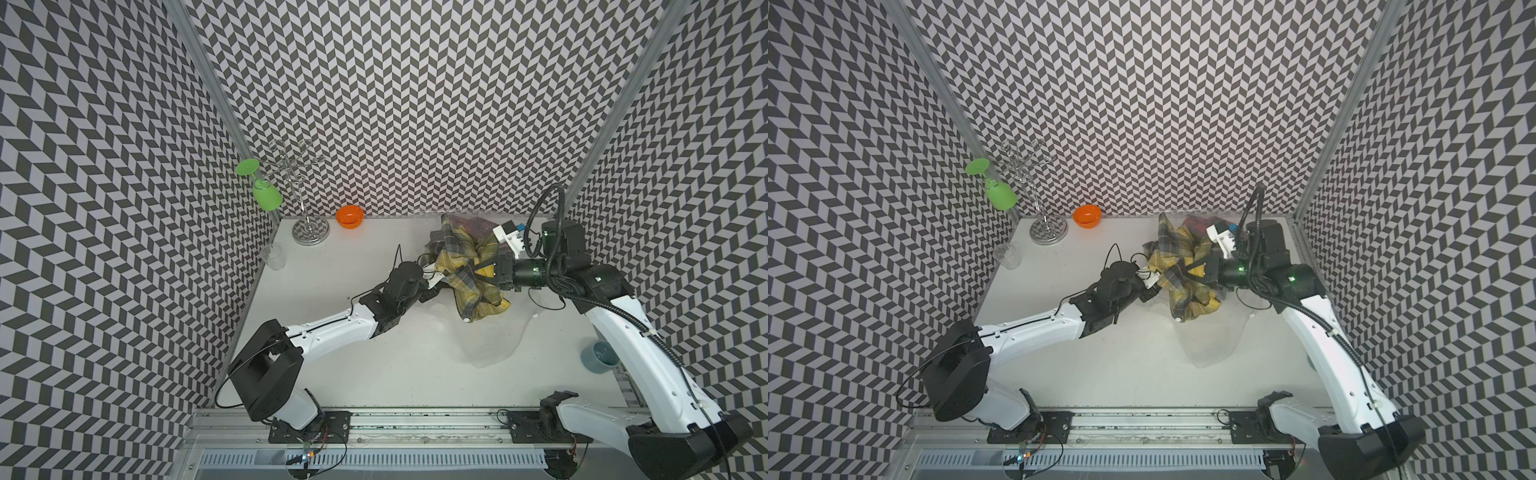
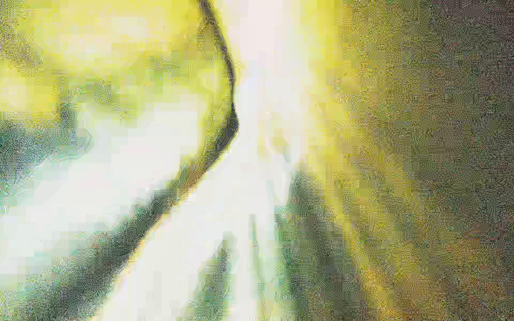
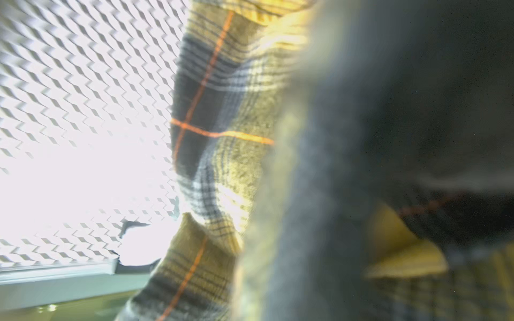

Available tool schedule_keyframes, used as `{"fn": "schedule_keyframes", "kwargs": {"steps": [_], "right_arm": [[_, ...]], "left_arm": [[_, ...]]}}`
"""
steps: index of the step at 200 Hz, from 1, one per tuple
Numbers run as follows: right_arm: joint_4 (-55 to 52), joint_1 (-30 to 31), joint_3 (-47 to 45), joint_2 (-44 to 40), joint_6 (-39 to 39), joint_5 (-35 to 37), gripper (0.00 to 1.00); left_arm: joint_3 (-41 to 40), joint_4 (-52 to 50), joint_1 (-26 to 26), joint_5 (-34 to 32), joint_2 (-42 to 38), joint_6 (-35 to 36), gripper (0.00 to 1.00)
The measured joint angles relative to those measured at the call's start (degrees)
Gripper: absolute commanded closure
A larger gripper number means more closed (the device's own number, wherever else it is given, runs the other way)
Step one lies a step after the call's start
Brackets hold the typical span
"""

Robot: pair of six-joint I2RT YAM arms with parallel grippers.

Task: Place the folded shirt into the vacuum bag
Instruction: Place the shirt in the vacuum bag.

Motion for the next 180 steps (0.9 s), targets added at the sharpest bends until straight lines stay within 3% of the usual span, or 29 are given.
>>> {"fn": "schedule_keyframes", "kwargs": {"steps": [44,95,118,150,180], "right_arm": [[3.37,-2.62,-0.39,-1.33,2.32,-1.22,1.00],[-6.54,-3.96,9.88,-0.42,-1.77,8.24,1.00],[-9.97,3.48,13.64,-1.22,-4.46,14.05,1.00],[-17.00,19.17,8.98,-2.01,-5.73,20.26,1.00],[-21.00,21.94,5.11,-2.45,-5.57,25.62,1.00]], "left_arm": [[0.33,-0.28,0.13,0.52,0.00,-0.66,1.00],[7.41,-8.98,4.28,5.55,0.55,-7.23,1.00],[14.58,-13.07,8.17,11.17,2.40,-13.42,1.00],[26.01,-19.34,12.22,19.52,9.09,-21.90,1.00],[32.17,-23.89,13.88,24.28,14.51,-25.64,1.00]]}}
